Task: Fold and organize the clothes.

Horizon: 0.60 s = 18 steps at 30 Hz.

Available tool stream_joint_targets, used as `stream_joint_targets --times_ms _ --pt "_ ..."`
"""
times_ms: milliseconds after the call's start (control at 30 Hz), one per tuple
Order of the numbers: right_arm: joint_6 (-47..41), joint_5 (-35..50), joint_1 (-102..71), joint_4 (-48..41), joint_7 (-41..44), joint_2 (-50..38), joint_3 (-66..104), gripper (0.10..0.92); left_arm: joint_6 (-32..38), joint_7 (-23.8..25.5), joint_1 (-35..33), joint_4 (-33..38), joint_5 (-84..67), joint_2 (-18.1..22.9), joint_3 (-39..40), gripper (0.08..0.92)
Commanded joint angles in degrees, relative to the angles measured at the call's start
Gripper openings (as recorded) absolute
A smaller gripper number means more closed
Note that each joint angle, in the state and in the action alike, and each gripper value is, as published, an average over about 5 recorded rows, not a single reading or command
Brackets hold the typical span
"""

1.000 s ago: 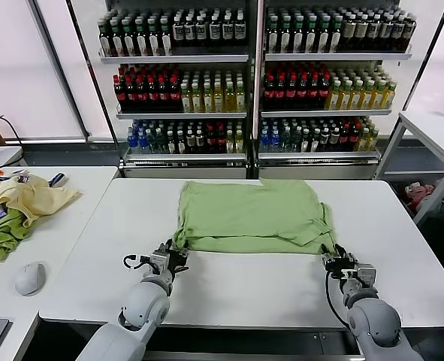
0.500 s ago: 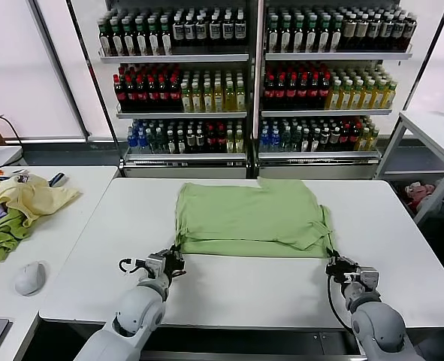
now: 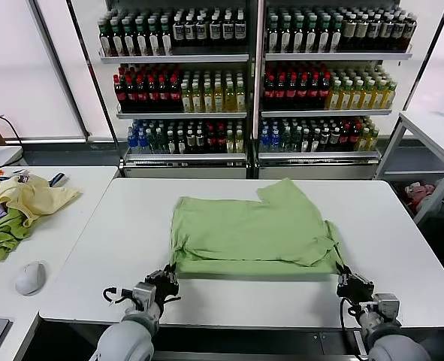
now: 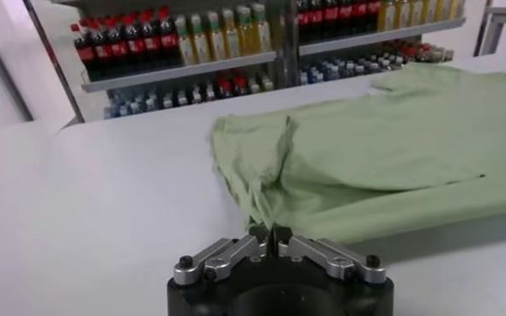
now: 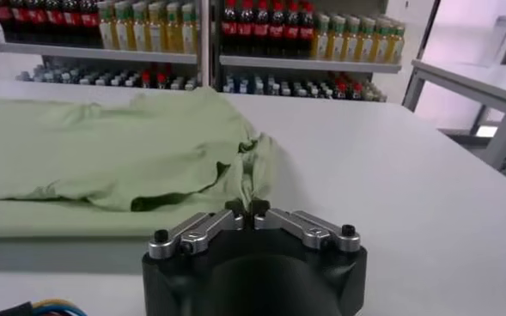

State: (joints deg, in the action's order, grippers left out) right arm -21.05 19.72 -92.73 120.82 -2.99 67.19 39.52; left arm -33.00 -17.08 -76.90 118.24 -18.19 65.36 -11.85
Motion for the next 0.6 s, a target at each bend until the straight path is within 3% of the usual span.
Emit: stream_joint_targets --times_ms 33,133,333,600 --pt "0.4 -3.6 -10.1 6.8 0.1 0.6 2.9 0.138 0.2 -0.1 -14.6 11.5 4.6 -0.3 -1.3 0.108" --pt "0.2 -4.8 -10.9 7.6 -0.1 0.8 3.3 0.164 -0.1 -0.1 -15.0 11.7 5.5 -0.4 -1.4 0.108" --pt "3.8 -5.3 -10.4 9.2 -0.5 0.8 4.0 0.323 -0.2 -0.1 -14.1 12.7 6.7 -1.2 -2.2 0.135" --pt "3.6 -1.3 -0.6 8.1 -2.2 -2.3 3.9 0.539 2.2 -1.4 -5.8 9.8 2.4 -3.2 -3.8 0.356"
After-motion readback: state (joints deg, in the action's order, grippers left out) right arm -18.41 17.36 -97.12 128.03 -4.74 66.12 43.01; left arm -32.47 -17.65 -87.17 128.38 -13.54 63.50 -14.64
